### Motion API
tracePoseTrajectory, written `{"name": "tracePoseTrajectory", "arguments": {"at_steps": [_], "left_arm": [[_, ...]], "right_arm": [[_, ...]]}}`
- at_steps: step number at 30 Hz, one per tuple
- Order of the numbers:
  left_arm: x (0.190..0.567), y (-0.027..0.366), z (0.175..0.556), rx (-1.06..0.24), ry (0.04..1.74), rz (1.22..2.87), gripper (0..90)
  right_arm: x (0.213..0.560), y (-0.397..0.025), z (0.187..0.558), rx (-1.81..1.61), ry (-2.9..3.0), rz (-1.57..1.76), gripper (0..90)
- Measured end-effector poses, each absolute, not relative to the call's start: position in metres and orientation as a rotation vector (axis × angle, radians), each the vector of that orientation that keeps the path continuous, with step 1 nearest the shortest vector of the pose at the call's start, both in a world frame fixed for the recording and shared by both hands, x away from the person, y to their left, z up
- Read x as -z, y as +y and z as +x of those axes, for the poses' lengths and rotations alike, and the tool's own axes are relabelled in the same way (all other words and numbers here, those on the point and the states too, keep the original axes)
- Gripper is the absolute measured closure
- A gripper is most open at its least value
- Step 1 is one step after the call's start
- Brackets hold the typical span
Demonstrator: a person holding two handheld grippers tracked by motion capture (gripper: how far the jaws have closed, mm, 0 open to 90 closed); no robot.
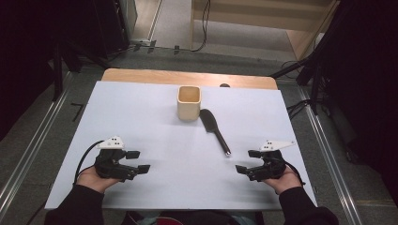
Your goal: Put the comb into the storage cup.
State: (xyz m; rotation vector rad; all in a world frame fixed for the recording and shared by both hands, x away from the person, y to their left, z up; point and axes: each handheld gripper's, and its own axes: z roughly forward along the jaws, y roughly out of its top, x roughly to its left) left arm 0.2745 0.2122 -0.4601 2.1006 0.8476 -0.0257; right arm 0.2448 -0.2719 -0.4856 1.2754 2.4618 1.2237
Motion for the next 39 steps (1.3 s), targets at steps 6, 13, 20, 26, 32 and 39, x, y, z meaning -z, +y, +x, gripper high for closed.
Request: {"name": "tracePoseTrajectory", "arguments": {"at_steps": [6, 13, 20, 26, 32, 39], "left_arm": [[0.4600, 0.2127, 0.2746, 0.028, 0.848, 2.099, 25.5], [0.4603, 0.2117, 0.2744, 0.032, 0.847, 2.099, 25.5], [0.4603, 0.2133, 0.2759, 0.036, 0.857, 2.095, 25.5], [0.4603, 0.2121, 0.2758, 0.040, 0.851, 2.103, 25.5], [0.4605, 0.2123, 0.2760, 0.044, 0.853, 2.097, 25.5], [0.4607, 0.2121, 0.2761, 0.045, 0.852, 2.100, 25.5]], "right_arm": [[0.4855, -0.2716, 0.2447, -1.223, 2.462, 1.272, 11.3], [0.4850, -0.2715, 0.2443, -1.222, 2.456, 1.270, 11.4], [0.4847, -0.2710, 0.2445, -1.222, 2.454, 1.273, 11.5], [0.4849, -0.2711, 0.2445, -1.223, 2.453, 1.274, 11.5], [0.4851, -0.2711, 0.2448, -1.220, 2.456, 1.275, 11.6], [0.4852, -0.2714, 0.2448, -1.218, 2.454, 1.276, 11.5]]}}
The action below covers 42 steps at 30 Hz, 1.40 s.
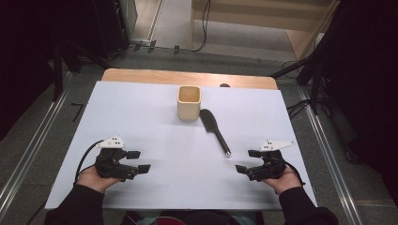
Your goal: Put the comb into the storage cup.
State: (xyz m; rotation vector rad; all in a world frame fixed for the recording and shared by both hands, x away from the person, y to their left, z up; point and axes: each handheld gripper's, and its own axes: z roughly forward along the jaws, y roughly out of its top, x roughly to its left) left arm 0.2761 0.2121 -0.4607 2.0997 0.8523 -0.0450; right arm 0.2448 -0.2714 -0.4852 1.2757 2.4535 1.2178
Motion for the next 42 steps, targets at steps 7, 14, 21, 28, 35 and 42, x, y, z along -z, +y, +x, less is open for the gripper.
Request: {"name": "tracePoseTrajectory", "arguments": {"at_steps": [7, 14, 21, 28, 35, 42], "left_arm": [[0.461, 0.212, 0.276, 0.046, 0.853, 2.100, 25.5], [0.461, 0.212, 0.276, 0.050, 0.854, 2.100, 25.5], [0.461, 0.212, 0.276, 0.050, 0.856, 2.097, 25.5], [0.461, 0.212, 0.276, 0.049, 0.856, 2.097, 25.5], [0.461, 0.212, 0.277, 0.047, 0.858, 2.100, 25.5], [0.461, 0.212, 0.277, 0.050, 0.855, 2.098, 25.5]], "right_arm": [[0.485, -0.271, 0.245, -1.218, 2.453, 1.279, 11.6], [0.485, -0.271, 0.245, -1.216, 2.453, 1.279, 11.6], [0.484, -0.272, 0.245, -1.215, 2.435, 1.280, 11.6], [0.481, -0.272, 0.248, -1.233, 2.376, 1.296, 11.6], [0.480, -0.272, 0.256, -1.228, 2.326, 1.328, 11.6], [0.479, -0.269, 0.265, -1.228, 2.313, 1.367, 11.7]]}}
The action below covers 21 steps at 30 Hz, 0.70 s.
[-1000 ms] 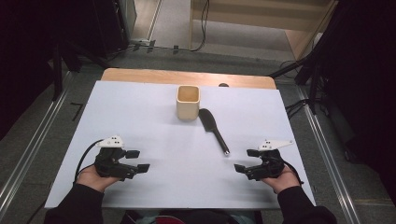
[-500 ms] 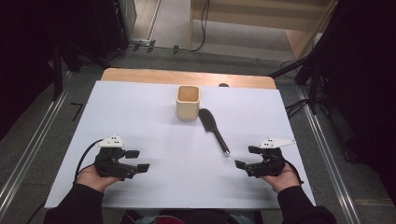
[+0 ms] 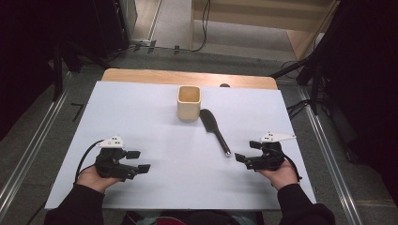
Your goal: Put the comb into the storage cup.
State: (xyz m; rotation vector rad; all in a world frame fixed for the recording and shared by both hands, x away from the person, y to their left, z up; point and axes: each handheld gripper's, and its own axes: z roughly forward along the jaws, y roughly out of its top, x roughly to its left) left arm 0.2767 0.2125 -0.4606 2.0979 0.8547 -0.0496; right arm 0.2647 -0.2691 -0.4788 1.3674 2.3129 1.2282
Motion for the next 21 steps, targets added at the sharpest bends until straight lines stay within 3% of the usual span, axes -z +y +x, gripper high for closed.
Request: {"name": "tracePoseTrajectory", "arguments": {"at_steps": [21], "left_arm": [[0.461, 0.212, 0.277, 0.052, 0.852, 2.101, 25.6]], "right_arm": [[0.473, -0.251, 0.286, -1.224, 2.152, 1.410, 12.3]]}}
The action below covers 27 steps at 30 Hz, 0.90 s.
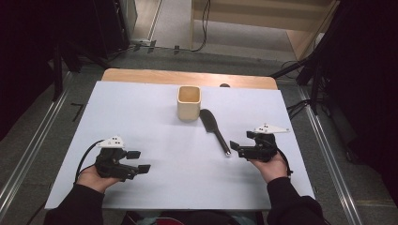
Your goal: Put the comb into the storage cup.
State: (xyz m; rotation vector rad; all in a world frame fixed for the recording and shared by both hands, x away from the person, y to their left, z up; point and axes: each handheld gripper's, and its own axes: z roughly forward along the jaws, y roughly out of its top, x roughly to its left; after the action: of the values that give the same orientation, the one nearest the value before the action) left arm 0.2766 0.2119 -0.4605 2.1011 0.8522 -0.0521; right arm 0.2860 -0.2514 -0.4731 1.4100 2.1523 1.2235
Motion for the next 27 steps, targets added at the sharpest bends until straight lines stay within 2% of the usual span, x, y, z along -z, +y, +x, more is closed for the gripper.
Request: {"name": "tracePoseTrajectory", "arguments": {"at_steps": [27], "left_arm": [[0.461, 0.211, 0.276, 0.051, 0.848, 2.108, 25.5]], "right_arm": [[0.475, -0.225, 0.306, -1.172, 2.072, 1.446, 12.9]]}}
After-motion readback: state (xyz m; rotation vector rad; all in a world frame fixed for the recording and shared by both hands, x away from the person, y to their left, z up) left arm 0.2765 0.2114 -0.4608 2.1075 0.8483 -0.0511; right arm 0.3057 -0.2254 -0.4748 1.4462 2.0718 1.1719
